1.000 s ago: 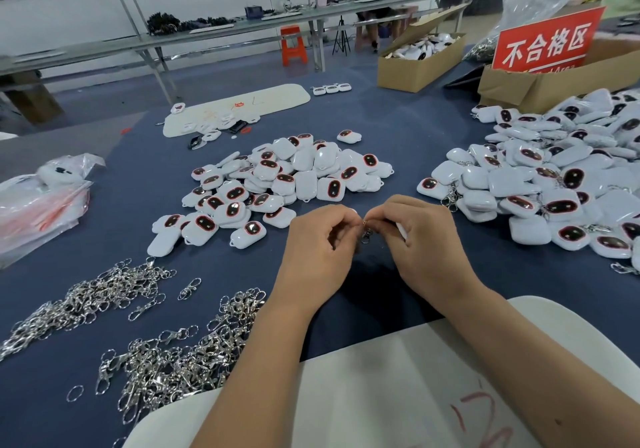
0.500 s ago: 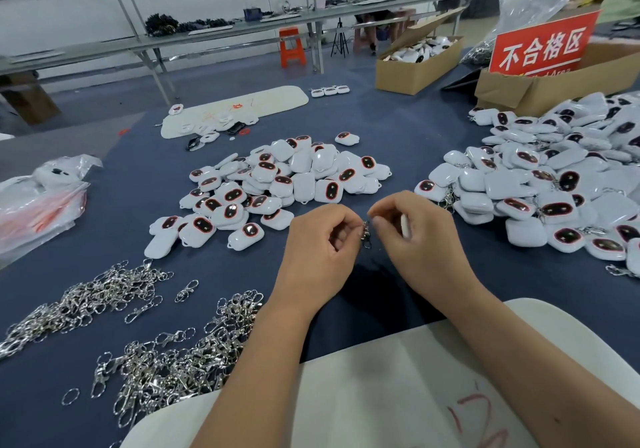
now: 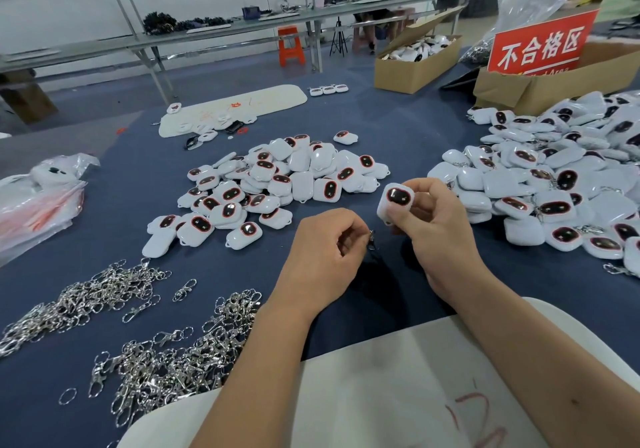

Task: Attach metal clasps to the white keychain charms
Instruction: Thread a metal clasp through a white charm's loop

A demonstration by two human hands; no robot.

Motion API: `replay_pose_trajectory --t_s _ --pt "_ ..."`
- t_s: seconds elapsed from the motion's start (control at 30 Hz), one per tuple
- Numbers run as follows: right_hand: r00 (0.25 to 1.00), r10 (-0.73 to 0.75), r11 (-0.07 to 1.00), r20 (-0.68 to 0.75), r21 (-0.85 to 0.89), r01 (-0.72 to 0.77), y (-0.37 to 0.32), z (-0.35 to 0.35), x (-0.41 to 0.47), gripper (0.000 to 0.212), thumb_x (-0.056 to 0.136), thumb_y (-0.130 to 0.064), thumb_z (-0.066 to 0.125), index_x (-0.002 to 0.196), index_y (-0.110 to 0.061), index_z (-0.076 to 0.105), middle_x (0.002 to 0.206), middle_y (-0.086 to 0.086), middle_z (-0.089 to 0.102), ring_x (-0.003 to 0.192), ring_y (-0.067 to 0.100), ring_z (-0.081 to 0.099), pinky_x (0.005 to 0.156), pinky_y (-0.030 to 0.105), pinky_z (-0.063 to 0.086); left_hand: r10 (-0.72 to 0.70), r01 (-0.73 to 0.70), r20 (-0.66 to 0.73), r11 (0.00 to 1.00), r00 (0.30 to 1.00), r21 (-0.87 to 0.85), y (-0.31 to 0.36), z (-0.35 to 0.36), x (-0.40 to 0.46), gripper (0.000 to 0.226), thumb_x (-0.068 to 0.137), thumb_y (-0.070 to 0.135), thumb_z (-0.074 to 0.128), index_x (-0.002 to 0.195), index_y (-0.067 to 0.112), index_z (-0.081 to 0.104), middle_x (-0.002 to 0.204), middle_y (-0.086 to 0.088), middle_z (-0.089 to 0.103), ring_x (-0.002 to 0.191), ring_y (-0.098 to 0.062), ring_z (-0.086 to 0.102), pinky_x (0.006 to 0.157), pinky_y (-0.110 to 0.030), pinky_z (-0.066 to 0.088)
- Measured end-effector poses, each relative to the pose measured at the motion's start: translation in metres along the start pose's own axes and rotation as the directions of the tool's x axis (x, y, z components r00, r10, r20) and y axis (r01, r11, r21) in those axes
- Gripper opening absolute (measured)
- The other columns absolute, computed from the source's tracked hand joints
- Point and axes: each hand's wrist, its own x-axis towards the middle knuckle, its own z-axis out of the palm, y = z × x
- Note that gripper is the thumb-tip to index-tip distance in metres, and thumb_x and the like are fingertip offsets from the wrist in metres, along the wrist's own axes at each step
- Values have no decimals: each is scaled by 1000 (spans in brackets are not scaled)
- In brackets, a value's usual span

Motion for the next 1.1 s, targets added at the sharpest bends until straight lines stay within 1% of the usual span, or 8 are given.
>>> replay_pose_trajectory --t_s 0.13,0.27,0.47,0.6,0.67,0.73,0.9,1.1 --pt "999 -45 998 0 -49 45 1 1 -1 22 93 -9 75 104 -28 70 82 -2 75 65 12 62 61 26 48 19 -20 54 1000 998 16 3 4 1 12 89 9 67 85 20 68 80 9 64 79 -15 61 71 -39 53" --pt "996 -75 992 -51 -109 69 2 3 -5 21 86 -12 81 93 -23 64 80 -1 73 59 14 68 49 24 52 42 -44 62 999 997 27 4 5 1 9 89 9 66 86 17 68 81 7 65 80 -17 61 71 -43 53" --pt "991 -100 972 -89 -224 78 2 3 -6 22 82 -18 83 88 -27 63 81 -10 72 67 18 72 60 37 58 53 -57 74 997 996 47 8 5 0 8 90 8 65 88 14 70 81 5 65 79 -15 58 71 -40 50" --pt "984 -148 950 -99 -290 113 -1 4 -8 22 82 -17 84 87 -24 64 83 -23 69 75 11 70 68 43 62 65 -72 83 994 994 78 10 5 0 8 90 7 65 87 13 70 80 5 64 78 -15 56 71 -39 48" --pt "984 -153 947 -96 -299 118 -2 4 -9 21 82 -16 83 88 -21 64 81 -17 69 77 12 70 69 46 63 60 -67 87 994 994 84 11 5 0 7 90 7 65 86 12 69 79 4 64 78 -17 55 70 -40 48" --pt "982 -164 942 -96 -309 127 -3 4 -9 20 83 -14 82 89 -19 64 81 -11 70 76 11 70 70 44 62 58 -66 90 994 994 88 12 6 0 6 90 8 65 85 11 69 78 2 64 78 -18 55 71 -41 47" --pt "975 -204 930 -92 -329 163 -4 5 -10 20 83 -10 81 91 -14 64 81 -10 69 72 6 67 71 25 56 32 -42 97 994 995 104 12 7 0 5 90 10 65 86 13 67 79 3 63 79 -17 53 71 -41 46" --pt "970 -221 926 -100 -335 176 -3 5 -10 21 83 -9 80 88 -16 61 81 -7 68 71 11 68 70 29 58 -18 9 94 996 995 94 12 10 0 7 89 11 63 85 16 66 79 4 62 79 -15 53 70 -39 47"
